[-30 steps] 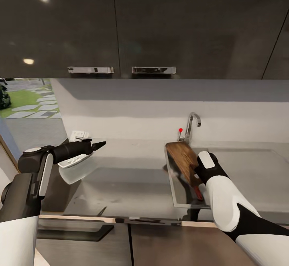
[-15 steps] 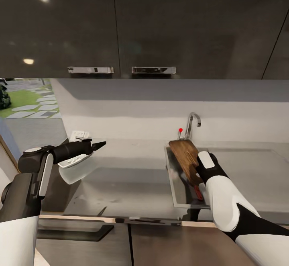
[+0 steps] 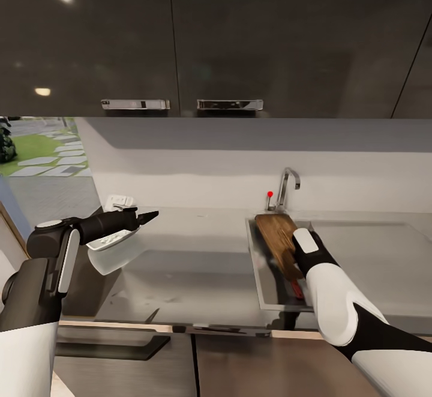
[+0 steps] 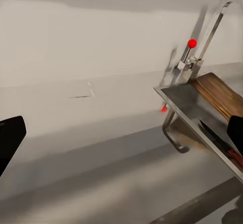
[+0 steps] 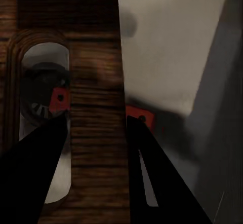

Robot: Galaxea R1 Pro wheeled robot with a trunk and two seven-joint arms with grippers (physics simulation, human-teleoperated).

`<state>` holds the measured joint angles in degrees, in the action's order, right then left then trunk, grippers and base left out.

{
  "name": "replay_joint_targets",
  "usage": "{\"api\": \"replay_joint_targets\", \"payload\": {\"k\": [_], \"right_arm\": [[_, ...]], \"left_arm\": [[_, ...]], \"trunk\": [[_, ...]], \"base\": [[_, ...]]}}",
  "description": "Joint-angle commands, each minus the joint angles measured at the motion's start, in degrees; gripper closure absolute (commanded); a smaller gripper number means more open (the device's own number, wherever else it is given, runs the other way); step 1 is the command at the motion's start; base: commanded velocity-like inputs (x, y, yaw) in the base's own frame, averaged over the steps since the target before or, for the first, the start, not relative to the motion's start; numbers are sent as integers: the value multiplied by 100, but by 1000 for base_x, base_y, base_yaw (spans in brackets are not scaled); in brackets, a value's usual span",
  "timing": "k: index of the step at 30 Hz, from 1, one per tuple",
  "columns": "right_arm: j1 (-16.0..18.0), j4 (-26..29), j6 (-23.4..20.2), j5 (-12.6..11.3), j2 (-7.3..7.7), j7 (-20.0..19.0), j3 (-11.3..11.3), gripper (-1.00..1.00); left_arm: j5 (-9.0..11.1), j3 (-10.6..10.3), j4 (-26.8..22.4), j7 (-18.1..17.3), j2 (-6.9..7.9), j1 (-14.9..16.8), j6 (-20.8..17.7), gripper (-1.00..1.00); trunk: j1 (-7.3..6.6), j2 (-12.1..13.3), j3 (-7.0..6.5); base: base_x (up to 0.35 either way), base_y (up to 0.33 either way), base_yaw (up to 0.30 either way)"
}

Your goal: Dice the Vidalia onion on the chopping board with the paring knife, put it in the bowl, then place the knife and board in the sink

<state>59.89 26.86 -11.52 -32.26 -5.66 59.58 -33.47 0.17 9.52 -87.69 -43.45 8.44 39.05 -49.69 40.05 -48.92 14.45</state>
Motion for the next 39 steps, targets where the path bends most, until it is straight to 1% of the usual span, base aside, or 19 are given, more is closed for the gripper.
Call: {"api": "replay_joint_targets", "payload": {"k": [1, 5, 6, 12, 14, 20, 28, 34, 39], "right_arm": [[5, 7, 1, -15, -6, 72, -20, 100], [5, -136, 203, -36, -10, 445, -20, 100], [5, -156, 213, -38, -12, 459, -20, 100], [5, -196, 329, -42, -14, 488, -20, 100], [5, -246, 494, -43, -17, 495, -20, 100], [5, -677, 917, -43, -31, 494, -23, 100], [5, -766, 1049, -43, -32, 480, -24, 100], [5, -789, 1219, -43, -32, 476, -20, 100], [5, -844, 1281, -43, -32, 475, -20, 100]], "left_arm": [[1, 6, -2, -23, 0, 6, -41, -100], [1, -1, -2, -23, 0, 6, -41, -100], [1, 1, -2, -23, 0, 6, -41, -100], [1, -2, -2, -23, -3, 6, -41, -100], [1, -2, -2, -23, -2, 6, -41, -100], [1, 0, -2, -23, -8, 6, -41, -100], [1, 0, -2, -23, -9, 6, -41, -100], [1, 0, -2, -23, -8, 6, -41, -100], [1, -1, -2, -23, -9, 6, -41, -100]], "trunk": [[1, -7, 8], [1, -7, 8], [1, -7, 8], [1, -7, 8], [1, -7, 8], [1, -7, 8], [1, -7, 8], [1, -7, 8], [1, -7, 8]], "base": [[0, 0, 0], [0, 0, 0], [0, 0, 0], [0, 0, 0], [0, 0, 0], [0, 0, 0], [14, 0, 0], [148, 0, 0], [170, 0, 0]]}}
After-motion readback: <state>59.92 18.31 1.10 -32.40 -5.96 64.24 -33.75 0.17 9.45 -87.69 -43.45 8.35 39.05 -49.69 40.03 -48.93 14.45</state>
